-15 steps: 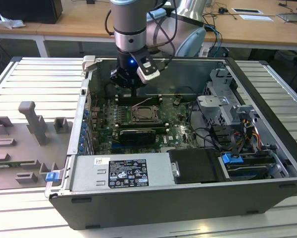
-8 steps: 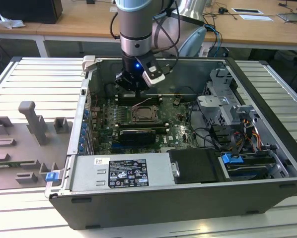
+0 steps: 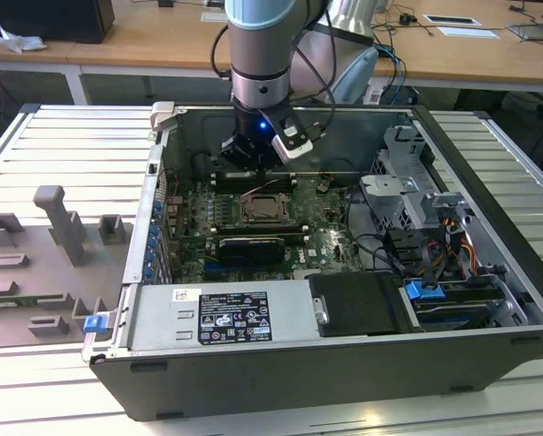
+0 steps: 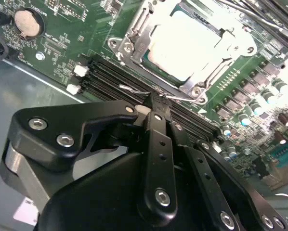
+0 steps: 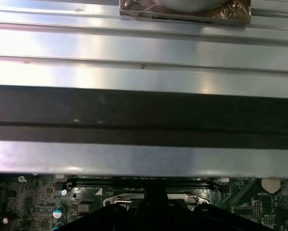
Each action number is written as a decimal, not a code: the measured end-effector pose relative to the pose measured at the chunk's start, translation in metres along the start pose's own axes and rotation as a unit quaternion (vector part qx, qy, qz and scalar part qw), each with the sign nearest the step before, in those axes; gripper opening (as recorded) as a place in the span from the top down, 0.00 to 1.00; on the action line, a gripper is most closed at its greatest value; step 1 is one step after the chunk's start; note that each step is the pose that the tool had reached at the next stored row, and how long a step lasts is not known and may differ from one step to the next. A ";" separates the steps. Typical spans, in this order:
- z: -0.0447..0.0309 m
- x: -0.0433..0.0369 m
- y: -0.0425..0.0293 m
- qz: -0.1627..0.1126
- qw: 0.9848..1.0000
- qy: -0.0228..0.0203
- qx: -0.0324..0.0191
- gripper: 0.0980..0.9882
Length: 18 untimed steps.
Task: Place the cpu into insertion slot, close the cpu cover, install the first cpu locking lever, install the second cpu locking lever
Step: 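Install the first cpu locking lever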
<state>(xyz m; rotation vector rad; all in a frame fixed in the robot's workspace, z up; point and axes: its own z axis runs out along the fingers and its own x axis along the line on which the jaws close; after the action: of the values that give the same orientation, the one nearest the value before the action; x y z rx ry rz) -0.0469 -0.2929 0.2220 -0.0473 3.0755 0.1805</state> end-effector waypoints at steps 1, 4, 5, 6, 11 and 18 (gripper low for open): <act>0.0012 -0.0025 -0.0002 0.000 1.000 0.000 0.000 0.99; 0.0036 -0.0067 -0.0006 0.000 1.000 0.000 0.000 0.99; 0.0051 -0.0086 -0.0008 0.000 1.000 0.000 0.000 0.99; 0.0071 -0.0113 -0.0010 0.000 1.000 0.000 0.000 0.99; 0.0134 -0.0183 -0.0015 0.000 1.000 0.000 0.000 0.99; 0.0178 -0.0211 -0.0022 0.000 1.000 0.000 0.001 0.99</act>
<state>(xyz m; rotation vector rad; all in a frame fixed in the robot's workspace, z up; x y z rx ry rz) -0.0247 -0.2923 0.2054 -0.0474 3.0757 0.1786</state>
